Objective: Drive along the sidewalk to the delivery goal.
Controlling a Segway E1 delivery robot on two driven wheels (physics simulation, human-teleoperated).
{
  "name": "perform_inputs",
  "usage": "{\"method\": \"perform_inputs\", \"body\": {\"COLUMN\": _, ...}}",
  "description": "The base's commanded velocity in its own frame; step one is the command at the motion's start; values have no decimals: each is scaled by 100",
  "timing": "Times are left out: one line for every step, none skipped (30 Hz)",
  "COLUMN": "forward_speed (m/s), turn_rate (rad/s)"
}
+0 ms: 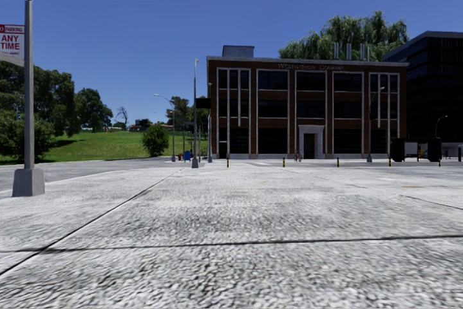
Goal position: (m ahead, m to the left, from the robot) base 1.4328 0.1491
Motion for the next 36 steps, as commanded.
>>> {"method": "perform_inputs", "body": {"forward_speed": 136, "turn_rate": 0}}
{"method": "perform_inputs", "body": {"forward_speed": 136, "turn_rate": 0}}
{"method": "perform_inputs", "body": {"forward_speed": 136, "turn_rate": 0}}
{"method": "perform_inputs", "body": {"forward_speed": 135, "turn_rate": 0}}
{"method": "perform_inputs", "body": {"forward_speed": 135, "turn_rate": 0}}
{"method": "perform_inputs", "body": {"forward_speed": 138, "turn_rate": 0}}
{"method": "perform_inputs", "body": {"forward_speed": 140, "turn_rate": 0}}
{"method": "perform_inputs", "body": {"forward_speed": 140, "turn_rate": 0}}
{"method": "perform_inputs", "body": {"forward_speed": 140, "turn_rate": 0}}
{"method": "perform_inputs", "body": {"forward_speed": 142, "turn_rate": 0}}
{"method": "perform_inputs", "body": {"forward_speed": 144, "turn_rate": 0}}
{"method": "perform_inputs", "body": {"forward_speed": 144, "turn_rate": 0}}
{"method": "perform_inputs", "body": {"forward_speed": 146, "turn_rate": 0}}
{"method": "perform_inputs", "body": {"forward_speed": 149, "turn_rate": 0}}
{"method": "perform_inputs", "body": {"forward_speed": 149, "turn_rate": 0}}
{"method": "perform_inputs", "body": {"forward_speed": 149, "turn_rate": 0}}
{"method": "perform_inputs", "body": {"forward_speed": 150, "turn_rate": 0}}
{"method": "perform_inputs", "body": {"forward_speed": 150, "turn_rate": 0}}
{"method": "perform_inputs", "body": {"forward_speed": 149, "turn_rate": 0}}
{"method": "perform_inputs", "body": {"forward_speed": 149, "turn_rate": 0}}
{"method": "perform_inputs", "body": {"forward_speed": 148, "turn_rate": 0}}
{"method": "perform_inputs", "body": {"forward_speed": 148, "turn_rate": 0}}
{"method": "perform_inputs", "body": {"forward_speed": 148, "turn_rate": 0}}
{"method": "perform_inputs", "body": {"forward_speed": 148, "turn_rate": 0}}
{"method": "perform_inputs", "body": {"forward_speed": 148, "turn_rate": 0}}
{"method": "perform_inputs", "body": {"forward_speed": 148, "turn_rate": 0}}
{"method": "perform_inputs", "body": {"forward_speed": 148, "turn_rate": 0}}
{"method": "perform_inputs", "body": {"forward_speed": 148, "turn_rate": 0}}
{"method": "perform_inputs", "body": {"forward_speed": 148, "turn_rate": 0}}
{"method": "perform_inputs", "body": {"forward_speed": 148, "turn_rate": 0}}
{"method": "perform_inputs", "body": {"forward_speed": 148, "turn_rate": 0}}
{"method": "perform_inputs", "body": {"forward_speed": 148, "turn_rate": 0}}
{"method": "perform_inputs", "body": {"forward_speed": 148, "turn_rate": 0}}
{"method": "perform_inputs", "body": {"forward_speed": 148, "turn_rate": 0}}
{"method": "perform_inputs", "body": {"forward_speed": 148, "turn_rate": 0}}
{"method": "perform_inputs", "body": {"forward_speed": 148, "turn_rate": 0}}
